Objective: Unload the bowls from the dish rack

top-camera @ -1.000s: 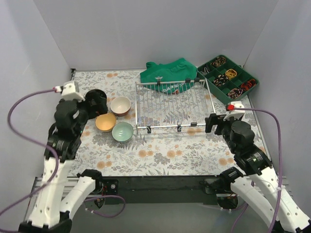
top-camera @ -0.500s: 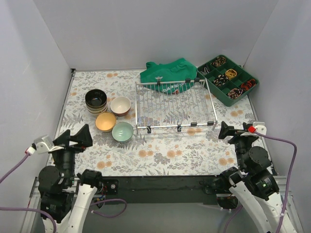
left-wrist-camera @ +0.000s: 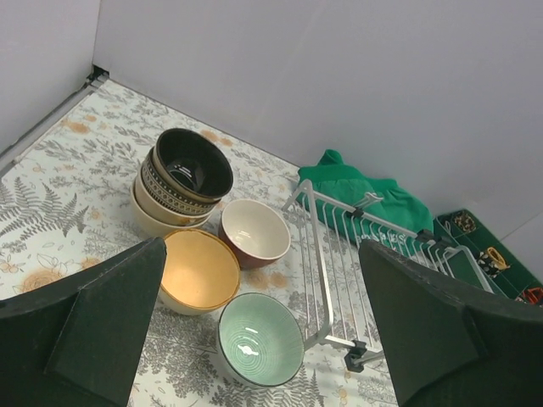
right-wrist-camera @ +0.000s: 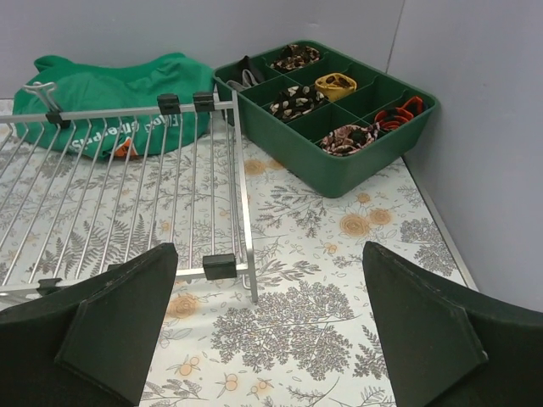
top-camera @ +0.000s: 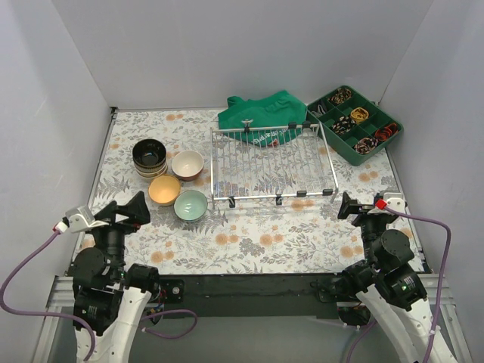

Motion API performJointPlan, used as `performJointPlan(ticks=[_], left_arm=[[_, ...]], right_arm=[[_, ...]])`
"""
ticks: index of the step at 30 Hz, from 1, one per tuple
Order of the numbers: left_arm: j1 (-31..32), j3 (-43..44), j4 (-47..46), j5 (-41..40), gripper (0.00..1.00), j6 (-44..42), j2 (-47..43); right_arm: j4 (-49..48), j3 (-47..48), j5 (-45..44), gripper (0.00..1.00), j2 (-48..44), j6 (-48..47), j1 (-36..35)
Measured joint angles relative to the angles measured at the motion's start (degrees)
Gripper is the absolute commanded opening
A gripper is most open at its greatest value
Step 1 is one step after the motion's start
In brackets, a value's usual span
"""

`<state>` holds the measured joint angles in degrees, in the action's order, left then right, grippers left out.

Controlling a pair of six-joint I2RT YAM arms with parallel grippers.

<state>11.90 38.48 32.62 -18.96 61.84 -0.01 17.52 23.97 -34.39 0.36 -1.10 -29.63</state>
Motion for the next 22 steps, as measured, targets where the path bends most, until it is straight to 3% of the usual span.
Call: performJointPlan(ticks=[22], left_arm=[[0.2,-4.7,-3.7,-1.9,0.98,1.0,0.0]], right_arm=[[-1.2,-0.6,0.5,0.99,0.0,-2.6,0.0]])
